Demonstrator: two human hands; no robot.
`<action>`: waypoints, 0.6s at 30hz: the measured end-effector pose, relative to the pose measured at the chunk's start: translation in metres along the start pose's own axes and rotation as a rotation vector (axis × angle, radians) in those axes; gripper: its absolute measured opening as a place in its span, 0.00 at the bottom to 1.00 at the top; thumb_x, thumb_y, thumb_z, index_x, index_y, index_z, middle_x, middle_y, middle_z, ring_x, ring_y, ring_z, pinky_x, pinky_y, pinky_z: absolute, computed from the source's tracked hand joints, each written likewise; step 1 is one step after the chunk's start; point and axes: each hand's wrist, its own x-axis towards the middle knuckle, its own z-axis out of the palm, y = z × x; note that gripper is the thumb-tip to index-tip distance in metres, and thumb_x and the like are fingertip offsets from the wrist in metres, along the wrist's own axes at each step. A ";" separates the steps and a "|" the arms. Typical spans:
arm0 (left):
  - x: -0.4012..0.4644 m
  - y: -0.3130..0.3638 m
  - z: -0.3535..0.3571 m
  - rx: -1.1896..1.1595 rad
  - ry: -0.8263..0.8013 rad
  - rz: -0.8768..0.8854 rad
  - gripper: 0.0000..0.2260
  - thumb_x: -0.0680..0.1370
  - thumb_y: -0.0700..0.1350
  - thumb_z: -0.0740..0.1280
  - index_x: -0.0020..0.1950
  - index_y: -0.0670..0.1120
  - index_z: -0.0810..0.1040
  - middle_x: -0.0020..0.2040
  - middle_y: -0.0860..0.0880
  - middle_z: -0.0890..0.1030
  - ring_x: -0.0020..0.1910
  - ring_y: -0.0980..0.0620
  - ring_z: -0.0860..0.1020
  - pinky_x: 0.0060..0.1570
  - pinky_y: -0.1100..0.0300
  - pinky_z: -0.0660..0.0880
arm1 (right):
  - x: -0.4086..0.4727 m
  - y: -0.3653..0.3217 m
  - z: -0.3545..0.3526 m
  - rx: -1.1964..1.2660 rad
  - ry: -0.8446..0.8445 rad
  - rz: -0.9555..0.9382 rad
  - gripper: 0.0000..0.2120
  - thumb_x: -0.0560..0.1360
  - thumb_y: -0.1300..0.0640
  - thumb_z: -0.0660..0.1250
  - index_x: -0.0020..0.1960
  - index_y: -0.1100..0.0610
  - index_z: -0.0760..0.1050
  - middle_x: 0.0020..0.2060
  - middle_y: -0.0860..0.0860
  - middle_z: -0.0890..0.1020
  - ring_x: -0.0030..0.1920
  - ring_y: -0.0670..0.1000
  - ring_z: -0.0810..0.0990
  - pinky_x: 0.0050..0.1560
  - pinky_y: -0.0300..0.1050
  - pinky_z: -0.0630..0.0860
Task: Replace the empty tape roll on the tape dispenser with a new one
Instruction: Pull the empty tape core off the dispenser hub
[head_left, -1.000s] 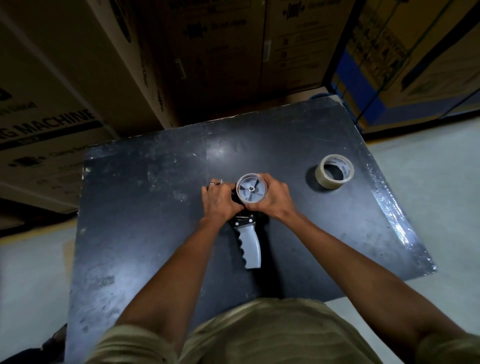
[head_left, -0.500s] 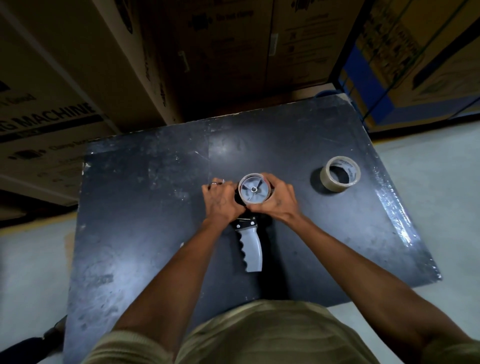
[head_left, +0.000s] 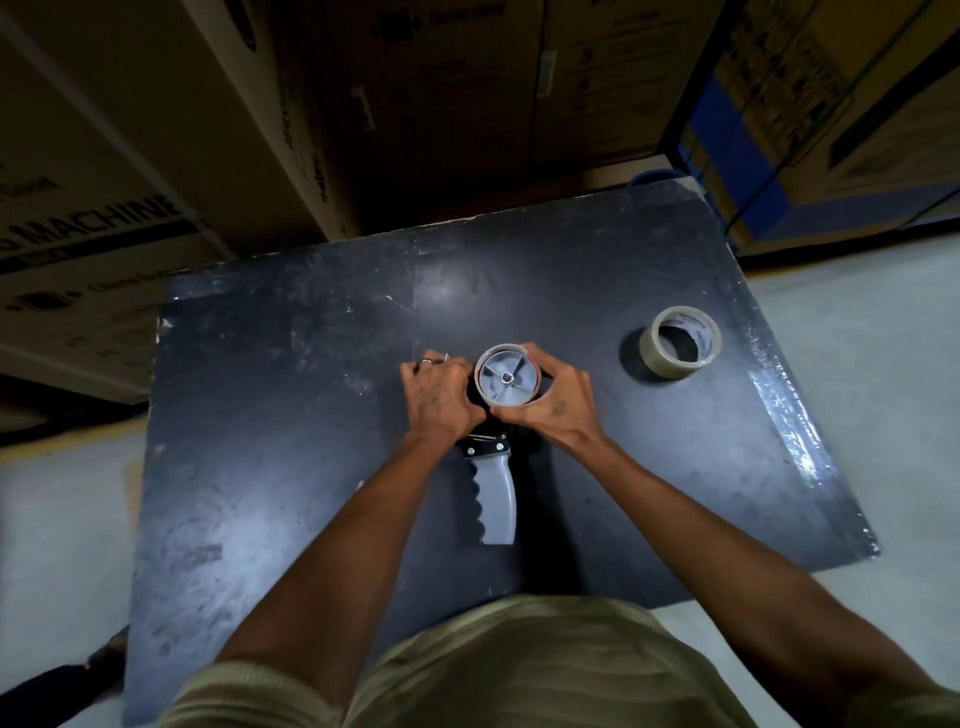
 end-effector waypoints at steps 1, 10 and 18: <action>0.000 0.000 0.000 0.008 -0.005 0.005 0.13 0.64 0.55 0.72 0.45 0.51 0.81 0.43 0.51 0.82 0.57 0.48 0.75 0.54 0.51 0.63 | -0.002 0.000 0.001 -0.007 0.006 0.011 0.29 0.61 0.47 0.84 0.60 0.46 0.81 0.47 0.44 0.87 0.49 0.45 0.86 0.53 0.47 0.83; 0.007 -0.003 -0.011 -0.068 -0.163 0.055 0.21 0.60 0.58 0.66 0.51 0.54 0.81 0.48 0.52 0.83 0.62 0.48 0.73 0.58 0.50 0.63 | 0.004 -0.010 -0.006 -0.001 -0.034 0.166 0.27 0.61 0.43 0.82 0.59 0.45 0.82 0.48 0.42 0.87 0.51 0.41 0.85 0.54 0.36 0.80; 0.011 -0.008 -0.015 -0.202 -0.370 0.038 0.19 0.74 0.63 0.48 0.44 0.59 0.76 0.58 0.57 0.80 0.65 0.51 0.66 0.60 0.48 0.55 | 0.016 -0.009 -0.008 0.076 -0.024 0.242 0.16 0.73 0.65 0.65 0.53 0.54 0.87 0.46 0.56 0.90 0.51 0.51 0.86 0.58 0.47 0.80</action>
